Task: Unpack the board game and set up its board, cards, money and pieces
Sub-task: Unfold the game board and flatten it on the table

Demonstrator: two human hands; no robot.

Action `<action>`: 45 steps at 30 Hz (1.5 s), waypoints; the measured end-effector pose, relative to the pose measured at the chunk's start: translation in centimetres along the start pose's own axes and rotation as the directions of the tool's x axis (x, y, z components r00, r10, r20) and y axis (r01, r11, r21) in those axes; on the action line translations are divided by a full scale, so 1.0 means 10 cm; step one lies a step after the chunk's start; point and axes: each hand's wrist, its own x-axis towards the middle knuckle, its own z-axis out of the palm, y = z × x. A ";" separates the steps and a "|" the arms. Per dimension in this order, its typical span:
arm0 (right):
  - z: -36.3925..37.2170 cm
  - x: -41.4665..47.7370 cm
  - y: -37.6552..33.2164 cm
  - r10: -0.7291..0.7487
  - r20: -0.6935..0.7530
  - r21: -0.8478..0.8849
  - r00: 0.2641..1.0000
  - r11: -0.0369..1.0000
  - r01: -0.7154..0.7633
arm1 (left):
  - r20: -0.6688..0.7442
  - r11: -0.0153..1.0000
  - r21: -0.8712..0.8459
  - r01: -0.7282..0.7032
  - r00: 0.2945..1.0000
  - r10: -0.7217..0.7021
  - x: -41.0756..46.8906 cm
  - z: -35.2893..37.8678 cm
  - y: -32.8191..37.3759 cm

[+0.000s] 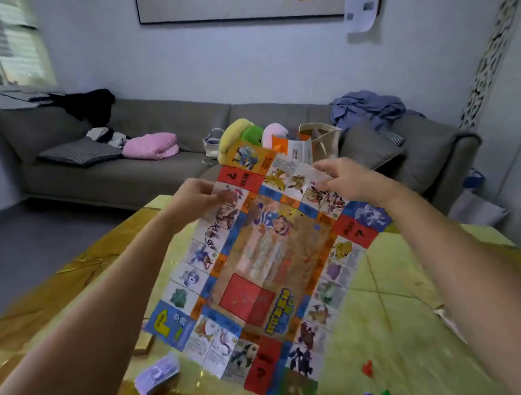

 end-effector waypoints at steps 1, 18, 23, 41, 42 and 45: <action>0.03 0.01 0.01 -0.003 -0.090 0.004 0.996 1.000 0.003 | -0.048 0.998 -0.057 0.005 0.999 -0.008 -0.04 -0.03 -0.02; 2.21 -0.64 0.46 0.228 0.185 0.074 0.956 0.967 -0.245 | -0.434 0.750 -0.440 0.495 0.614 -0.660 -0.86 0.49 -1.04; 2.69 -0.74 0.52 0.443 0.187 -0.085 0.877 0.896 -0.435 | -0.147 0.635 -0.503 0.586 0.666 -0.731 -1.39 1.14 -1.13; 2.52 -1.06 0.68 0.363 0.132 -0.380 0.922 0.878 -0.291 | 0.115 0.663 0.711 0.235 0.891 -0.440 -1.00 1.20 -1.38; 2.48 -1.10 0.70 0.351 0.131 -0.382 0.927 0.881 -0.280 | 0.097 0.657 0.708 0.259 0.886 -0.454 -1.06 1.22 -1.47; 2.39 -1.16 0.74 0.365 0.147 -0.338 0.919 0.892 -0.300 | 0.085 0.660 0.712 0.240 0.903 -0.421 -1.22 1.28 -1.61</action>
